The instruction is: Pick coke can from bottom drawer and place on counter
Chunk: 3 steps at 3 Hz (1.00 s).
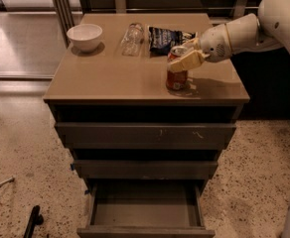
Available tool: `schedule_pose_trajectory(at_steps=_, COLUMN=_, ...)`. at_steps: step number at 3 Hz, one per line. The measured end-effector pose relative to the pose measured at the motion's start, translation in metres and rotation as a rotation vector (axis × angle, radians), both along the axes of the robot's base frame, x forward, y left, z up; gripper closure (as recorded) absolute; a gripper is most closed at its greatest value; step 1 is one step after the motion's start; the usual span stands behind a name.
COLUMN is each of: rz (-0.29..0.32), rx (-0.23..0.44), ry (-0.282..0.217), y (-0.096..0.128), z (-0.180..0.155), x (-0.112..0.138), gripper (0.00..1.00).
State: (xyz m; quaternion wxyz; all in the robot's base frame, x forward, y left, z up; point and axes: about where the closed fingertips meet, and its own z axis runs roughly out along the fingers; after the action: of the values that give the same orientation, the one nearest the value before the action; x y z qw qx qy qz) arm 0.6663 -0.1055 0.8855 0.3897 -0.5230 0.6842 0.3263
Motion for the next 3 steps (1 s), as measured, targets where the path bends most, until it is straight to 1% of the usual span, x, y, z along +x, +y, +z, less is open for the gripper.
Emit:
schedule_pose_trajectory(at_steps=1, rz=0.000, rx=0.000, ry=0.000, y=0.0000, z=0.0000, x=0.0000, gripper=0.27)
schedule_pose_trajectory(at_steps=2, rz=0.000, rx=0.000, ry=0.000, y=0.0001, z=0.0000, x=0.0000, gripper=0.03)
schedule_pose_trajectory(at_steps=3, rz=0.000, rx=0.000, ry=0.000, y=0.0001, z=-0.0001, x=0.0000, gripper=0.00)
